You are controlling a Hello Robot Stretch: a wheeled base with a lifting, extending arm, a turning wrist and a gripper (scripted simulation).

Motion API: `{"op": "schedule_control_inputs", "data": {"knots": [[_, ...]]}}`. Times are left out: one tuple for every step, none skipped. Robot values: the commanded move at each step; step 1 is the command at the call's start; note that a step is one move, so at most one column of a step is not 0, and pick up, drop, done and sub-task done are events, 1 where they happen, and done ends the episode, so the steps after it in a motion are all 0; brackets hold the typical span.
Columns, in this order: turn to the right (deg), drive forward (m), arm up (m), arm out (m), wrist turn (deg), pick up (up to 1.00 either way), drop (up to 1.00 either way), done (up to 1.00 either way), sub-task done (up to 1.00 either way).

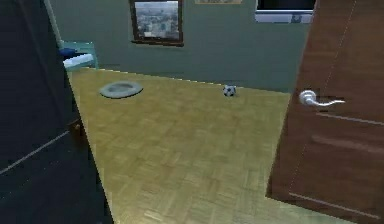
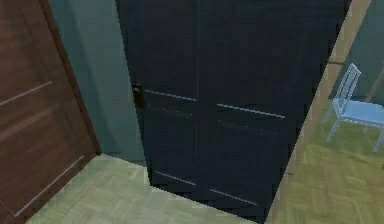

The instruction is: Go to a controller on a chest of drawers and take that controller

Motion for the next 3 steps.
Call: {"op": "schedule_control_inputs", "data": {"knots": [[0.0,0.9,0.0,0.0,0.0,0.0,0.0,0.0,0.0],[-27.0,0.0,0.0,0.0,0.0,0.0,0.0,0.0,0.0],[0.0,0.35,0.0,0.0,0.0,0.0,0.0,0.0,0.0]]}}
